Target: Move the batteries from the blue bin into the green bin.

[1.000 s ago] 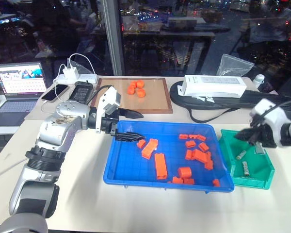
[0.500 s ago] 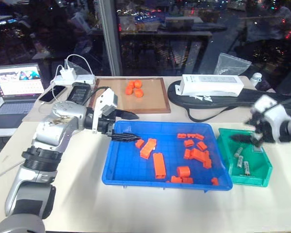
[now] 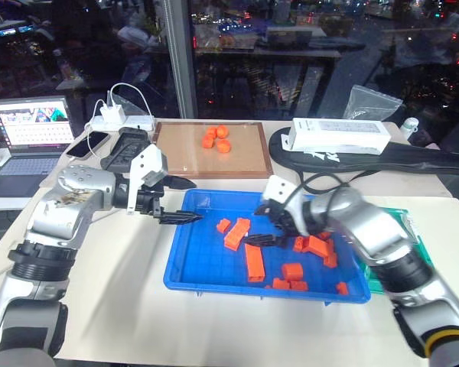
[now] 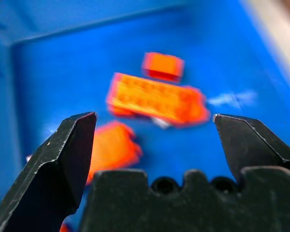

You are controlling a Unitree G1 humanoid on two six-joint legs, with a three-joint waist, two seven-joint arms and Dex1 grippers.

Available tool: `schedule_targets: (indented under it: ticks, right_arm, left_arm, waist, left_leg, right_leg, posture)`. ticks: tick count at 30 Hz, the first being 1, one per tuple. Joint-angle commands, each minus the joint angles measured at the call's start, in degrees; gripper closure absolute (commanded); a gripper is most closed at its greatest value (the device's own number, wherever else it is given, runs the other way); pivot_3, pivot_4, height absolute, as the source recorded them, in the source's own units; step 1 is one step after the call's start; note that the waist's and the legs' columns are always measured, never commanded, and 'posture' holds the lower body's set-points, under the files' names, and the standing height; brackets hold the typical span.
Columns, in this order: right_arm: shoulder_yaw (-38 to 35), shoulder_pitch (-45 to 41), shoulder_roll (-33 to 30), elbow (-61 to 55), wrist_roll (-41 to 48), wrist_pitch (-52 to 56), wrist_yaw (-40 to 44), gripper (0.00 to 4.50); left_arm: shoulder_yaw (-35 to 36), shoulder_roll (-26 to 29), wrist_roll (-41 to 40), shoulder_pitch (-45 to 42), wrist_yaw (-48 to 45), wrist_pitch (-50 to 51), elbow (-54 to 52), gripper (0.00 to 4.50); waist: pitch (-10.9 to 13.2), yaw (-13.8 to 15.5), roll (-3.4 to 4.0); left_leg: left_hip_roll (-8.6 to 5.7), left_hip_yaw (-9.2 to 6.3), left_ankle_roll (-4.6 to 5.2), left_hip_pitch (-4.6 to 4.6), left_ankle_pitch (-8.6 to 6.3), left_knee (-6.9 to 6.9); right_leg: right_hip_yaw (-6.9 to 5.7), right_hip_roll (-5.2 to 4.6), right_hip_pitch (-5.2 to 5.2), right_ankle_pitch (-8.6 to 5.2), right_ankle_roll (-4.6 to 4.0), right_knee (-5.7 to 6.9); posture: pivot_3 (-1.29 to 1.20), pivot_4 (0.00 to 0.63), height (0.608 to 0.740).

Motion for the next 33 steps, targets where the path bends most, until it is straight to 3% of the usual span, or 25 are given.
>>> schedule_targets:
  ticks: [1, 11, 19, 23, 28, 33]
  right_arm:
    - [1.45, -2.48, 2.17, 1.96, -2.04, -2.68, -1.04, 0.02]
    - [5.42, -5.08, 6.55, 12.93, -7.61, -6.02, -1.82, 0.02]
    - [5.61, -4.82, 8.42, 14.14, -9.04, -5.51, -1.66, 0.02]
    - [4.85, -4.78, 8.46, 13.28, -9.27, -5.03, -1.83, 1.05]
    - [2.21, -5.71, 6.09, 10.77, -8.51, -3.53, -1.11, 1.13]
    - [-1.93, -5.61, -1.71, 7.39, -7.39, -1.38, 1.62, 1.13]
  left_arm:
    - [2.1, 1.02, -1.34, -0.1, 0.47, 0.41, -2.37, 0.0]
    - [3.04, 2.52, -3.13, 1.88, 1.03, 2.82, -5.85, 0.0]
    - [2.94, 2.81, -3.07, 2.13, 0.99, 2.65, -5.76, 0.0]
    - [2.71, 2.57, -2.91, 1.94, 0.95, 2.2, -5.21, 0.0]
    - [2.49, 2.29, -2.84, 1.8, 0.92, 1.95, -4.92, 0.0]
    - [2.02, 1.79, -2.6, 1.31, 0.66, 1.3, -4.05, 0.0]
  waist:
    - [0.0, 0.07, 0.0]
    - [0.0, -0.27, 0.0]
    - [0.0, -0.52, 0.0]
    - [0.0, -0.51, 0.0]
    - [0.0, -0.53, 0.0]
    - [0.0, -0.11, 0.0]
  left_leg:
    - [0.0, -0.01, 0.0, 0.0, 0.0, 0.03]
    - [0.02, 0.0, -0.01, 0.01, 0.0, 0.02]
    - [0.03, 0.0, -0.01, 0.02, 0.0, 0.01]
    - [0.03, 0.01, -0.01, 0.02, 0.0, 0.01]
    - [0.03, 0.01, -0.01, 0.01, 0.0, 0.0]
    - [0.01, 0.01, -0.01, 0.0, 0.0, 0.02]
  right_leg:
    - [-0.01, 0.0, 0.0, 0.0, 0.0, 0.05]
    - [-0.03, 0.03, -0.01, 0.0, -0.01, 0.09]
    - [-0.04, 0.03, -0.01, 0.0, -0.01, 0.11]
    - [-0.04, 0.03, -0.01, 0.0, -0.01, 0.11]
    - [-0.04, 0.03, -0.02, 0.0, -0.01, 0.11]
    - [-0.06, -0.01, -0.01, 0.0, -0.01, 0.09]
  posture:
    - [0.0, 0.15, 0.693]
    - [0.0, 0.15, 0.693]
    - [0.0, 0.15, 0.693]
    - [0.0, 0.15, 0.693]
    - [0.0, 0.15, 0.693]
    - [0.0, 0.15, 0.693]
